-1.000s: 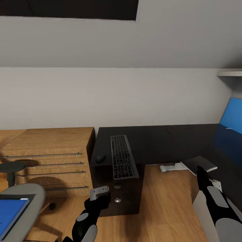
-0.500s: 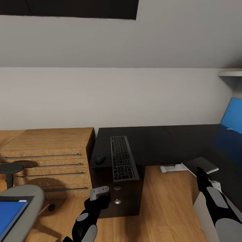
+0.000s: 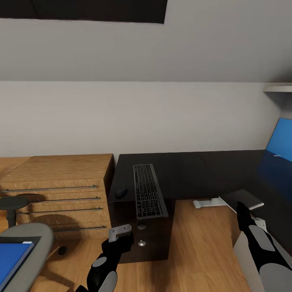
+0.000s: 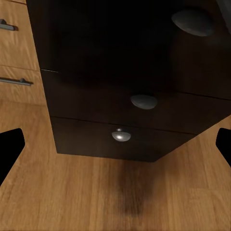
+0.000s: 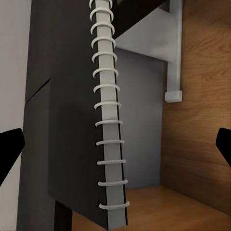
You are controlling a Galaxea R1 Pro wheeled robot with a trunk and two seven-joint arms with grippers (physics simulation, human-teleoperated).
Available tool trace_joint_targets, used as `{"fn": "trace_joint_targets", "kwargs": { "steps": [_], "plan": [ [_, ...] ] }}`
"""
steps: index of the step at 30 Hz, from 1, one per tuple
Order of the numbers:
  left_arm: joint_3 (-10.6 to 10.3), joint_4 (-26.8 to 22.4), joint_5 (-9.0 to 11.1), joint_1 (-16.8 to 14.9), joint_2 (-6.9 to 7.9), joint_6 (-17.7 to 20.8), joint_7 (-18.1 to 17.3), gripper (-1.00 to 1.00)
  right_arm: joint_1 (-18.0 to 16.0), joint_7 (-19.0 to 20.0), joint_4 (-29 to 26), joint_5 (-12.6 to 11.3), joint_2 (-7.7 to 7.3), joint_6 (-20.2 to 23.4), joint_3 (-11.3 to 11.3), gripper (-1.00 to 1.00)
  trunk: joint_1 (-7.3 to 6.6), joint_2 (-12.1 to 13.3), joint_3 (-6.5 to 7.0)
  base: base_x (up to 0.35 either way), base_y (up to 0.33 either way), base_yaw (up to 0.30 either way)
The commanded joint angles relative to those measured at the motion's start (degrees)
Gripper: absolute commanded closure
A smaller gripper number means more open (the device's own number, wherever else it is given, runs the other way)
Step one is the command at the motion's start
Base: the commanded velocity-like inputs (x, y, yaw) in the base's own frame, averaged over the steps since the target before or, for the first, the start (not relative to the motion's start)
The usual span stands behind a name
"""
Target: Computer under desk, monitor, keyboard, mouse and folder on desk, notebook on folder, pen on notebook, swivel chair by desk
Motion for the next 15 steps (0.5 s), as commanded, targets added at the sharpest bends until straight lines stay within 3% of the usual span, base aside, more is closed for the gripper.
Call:
{"fn": "trace_joint_targets", "kwargs": {
  "steps": [1,14,15],
  "plan": [
    [-0.1,-0.1,0.4,-0.1,0.01,0.1,0.5,-1.00,0.0,-0.3,-0.1,-0.4,0.01,0.1,0.0,-1.00,0.00,0.0,-0.06,0.000,0.000,0.000],
    [-0.1,-0.1,0.4,-0.1,0.01,0.1,0.4,-1.00,0.0,-0.2,-0.2,-0.4,0.09,0.2,0.2,-1.00,0.00,0.0,-0.06,0.000,0.000,0.000],
    [-0.1,-0.1,0.4,-0.1,0.01,0.1,0.4,-1.00,0.0,-0.2,-0.2,-0.4,0.09,0.2,0.2,1.00,0.00,0.0,-0.06,0.000,0.000,0.000]
  ]
}}
